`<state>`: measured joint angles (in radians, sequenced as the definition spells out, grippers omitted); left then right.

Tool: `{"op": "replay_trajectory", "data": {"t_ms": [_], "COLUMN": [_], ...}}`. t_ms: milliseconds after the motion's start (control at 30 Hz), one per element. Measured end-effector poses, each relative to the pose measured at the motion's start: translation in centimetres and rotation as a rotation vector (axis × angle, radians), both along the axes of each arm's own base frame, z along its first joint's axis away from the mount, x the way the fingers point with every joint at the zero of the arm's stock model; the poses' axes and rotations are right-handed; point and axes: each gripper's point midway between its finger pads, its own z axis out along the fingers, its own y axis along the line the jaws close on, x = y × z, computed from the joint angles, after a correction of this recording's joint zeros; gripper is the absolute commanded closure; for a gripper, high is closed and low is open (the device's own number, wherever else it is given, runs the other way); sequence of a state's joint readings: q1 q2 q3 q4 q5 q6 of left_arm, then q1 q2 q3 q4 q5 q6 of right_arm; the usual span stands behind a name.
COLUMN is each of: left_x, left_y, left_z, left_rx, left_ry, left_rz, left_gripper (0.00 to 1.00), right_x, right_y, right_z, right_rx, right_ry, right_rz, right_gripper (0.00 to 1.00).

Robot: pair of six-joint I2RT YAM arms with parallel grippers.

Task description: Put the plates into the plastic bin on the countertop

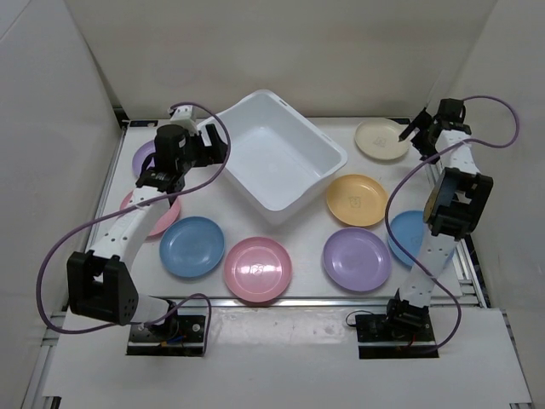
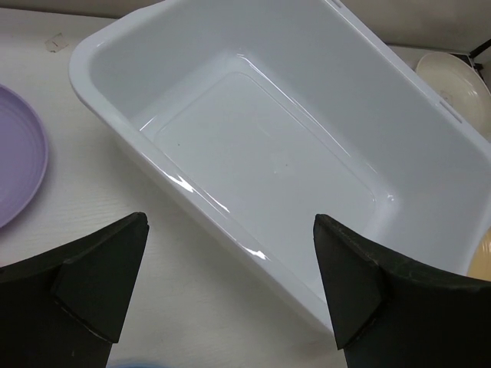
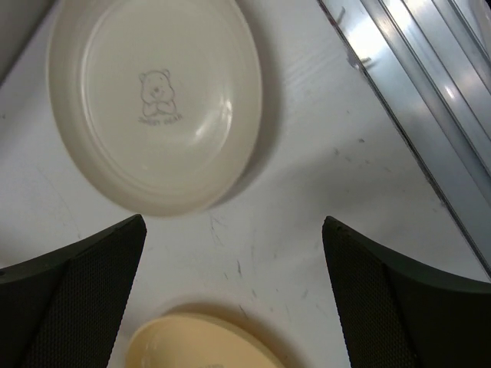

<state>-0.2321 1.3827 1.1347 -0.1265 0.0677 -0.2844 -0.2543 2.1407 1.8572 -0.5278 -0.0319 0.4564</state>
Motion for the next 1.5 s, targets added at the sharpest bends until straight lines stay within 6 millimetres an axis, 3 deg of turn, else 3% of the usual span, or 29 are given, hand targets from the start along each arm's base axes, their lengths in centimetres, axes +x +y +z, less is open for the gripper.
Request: {"op": "replay_trajectory", "data": {"t_ms": [133,433,567,667,700,767,800,1000,1200,1300,1400,1500], "left_x": [0.4,2.0,2.2,2.1,2.1,2.1,2.1,2.1,2.1,2.2,2.2,2.1], "left_y": [0.1,1.5,2.2,2.2,2.2,2.2,2.2,2.5,2.8,3.1,3.6,4.7], "left_z": [0.4,-0.8,-0.8,-0.8,-0.8,-0.8,-0.8,-0.5,-0.2,-0.2,-0.3,-0.7], "left_rx": [-0.007,-0.031,-0.04,-0.043,-0.043,-0.043,-0.043,-0.043,-0.044,-0.047,-0.065,-0.096], "left_ry": [-0.005,0.035,0.038,0.039,0.039,0.039,0.039,0.034,0.026,0.027,0.035,0.058], "left_rz": [0.008,0.062,0.082,0.082,0.082,0.082,0.082,0.091,0.097,0.104,0.119,0.158], "left_gripper": [0.01,0.01,0.0,0.0,0.0,0.0,0.0,0.01,0.0,0.01,0.0,0.0], "right_x": [3.1,5.2,6.6,8.0,8.3,8.7,8.8,8.4,6.6,6.1,5.9,5.7], "right_y": [0.1,0.7,1.5,2.3,2.6,3.0,3.1,3.2,3.1,3.1,3.4,4.4], "right_z": [-0.6,-6.3,-7.4,-7.2,-7.4,-7.7,-7.8,-8.7,-7.1,-5.0,-0.5,5.9], "right_rx": [0.015,0.08,0.092,0.109,0.119,0.136,0.141,0.145,0.11,0.05,-0.026,-0.094], "right_ry": [-0.043,0.01,0.004,-0.024,-0.029,-0.038,-0.04,-0.037,-0.035,-0.052,-0.113,-0.224], "right_rz": [-0.008,-0.073,-0.077,-0.08,-0.084,-0.095,-0.103,-0.178,-0.225,-0.229,-0.225,-0.209], "right_gripper": [0.04,0.1,0.15,0.25,0.37,0.48,0.6,0.99,1.0,1.0,1.0,1.0]}}
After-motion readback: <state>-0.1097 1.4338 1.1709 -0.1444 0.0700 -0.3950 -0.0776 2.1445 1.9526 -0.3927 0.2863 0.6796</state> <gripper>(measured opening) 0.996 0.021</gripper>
